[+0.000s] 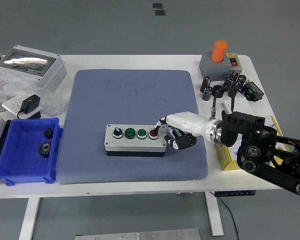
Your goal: Pick up the button,place it on the desk,press the button,press the button
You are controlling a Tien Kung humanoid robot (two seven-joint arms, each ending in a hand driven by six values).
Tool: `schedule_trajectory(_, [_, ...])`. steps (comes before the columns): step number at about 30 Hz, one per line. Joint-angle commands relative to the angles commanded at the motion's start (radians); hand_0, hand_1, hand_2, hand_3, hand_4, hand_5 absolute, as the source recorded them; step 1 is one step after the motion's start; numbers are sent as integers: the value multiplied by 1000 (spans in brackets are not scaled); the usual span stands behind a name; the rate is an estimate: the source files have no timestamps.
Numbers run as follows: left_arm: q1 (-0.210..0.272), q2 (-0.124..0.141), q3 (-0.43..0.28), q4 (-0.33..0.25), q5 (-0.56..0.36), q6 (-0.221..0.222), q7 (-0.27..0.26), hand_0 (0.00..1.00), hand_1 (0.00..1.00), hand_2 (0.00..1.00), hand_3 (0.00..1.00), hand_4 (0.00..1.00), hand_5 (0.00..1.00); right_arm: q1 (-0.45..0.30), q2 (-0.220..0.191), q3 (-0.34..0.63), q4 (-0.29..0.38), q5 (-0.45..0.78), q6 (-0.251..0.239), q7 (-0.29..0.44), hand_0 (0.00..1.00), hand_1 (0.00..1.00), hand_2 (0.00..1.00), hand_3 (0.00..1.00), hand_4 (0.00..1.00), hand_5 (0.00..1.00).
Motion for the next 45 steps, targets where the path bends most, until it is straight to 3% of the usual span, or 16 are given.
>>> schedule_trajectory(5, [0, -1, -1, 1, 1, 0, -3, 696, 672, 657, 806, 630, 884, -6, -3, -2, 1, -9, -38, 12, 29, 92, 174, 741, 356, 2])
schedule_trajectory(11, [2, 0, -1, 1, 2, 1, -2, 696, 672, 654, 806, 633, 887, -48, -43, 137, 54, 90, -103, 110, 30, 92, 171, 740, 356, 2])
schedule_trajectory(15, [6, -1, 1, 0, 0, 0, 3, 696, 672, 654, 806, 635, 890, -119, -61, 245, 71, 179, -139, 183, 34, 98, 172, 726, 358, 2])
schedule_trajectory(20, [6, -1, 1, 0, 7, -2, 12, 696, 672, 654, 806, 635, 890, -233, 1, 383, 2, 172, -245, 243, 34, 98, 172, 726, 358, 2])
schedule_trajectory(21, [6, -2, 1, 1, 9, -1, 15, 696, 672, 654, 807, 637, 891, -261, 22, 413, -20, 172, -270, 261, 122, 200, 308, 723, 579, 277])
schedule_trajectory(26, [9, -4, 11, 4, 17, 8, 39, 696, 672, 654, 807, 637, 891, -391, 122, 555, -95, 260, -378, 368, 122, 200, 308, 723, 579, 277])
schedule_trajectory(27, [10, -4, 11, 5, 19, 8, 44, 696, 672, 655, 807, 638, 892, -419, 138, 587, -101, 285, -391, 393, 414, 557, 624, 763, 791, 479])
schedule_trajectory(32, [9, 1, 7, 7, 36, 5, 57, 696, 672, 655, 807, 638, 892, -530, 178, 709, -108, 408, -374, 499, 414, 557, 624, 763, 791, 479])
schedule_trajectory(33, [7, 3, 5, 8, 41, 3, 57, 697, 673, 659, 807, 643, 890, -550, 183, 733, -107, 433, -369, 520, 817, 811, 838, 877, 895, 676])
schedule_trajectory(38, [-6, 11, -6, 13, 62, -3, 51, 697, 673, 659, 807, 643, 890, -598, 204, 821, -105, 531, -354, 579, 817, 811, 838, 877, 895, 676])
schedule_trajectory(45, [-14, 22, -10, 14, 69, -6, 51, 698, 678, 663, 803, 634, 888, -620, 217, 857, -114, 571, -353, 600, 836, 794, 808, 831, 845, 707])
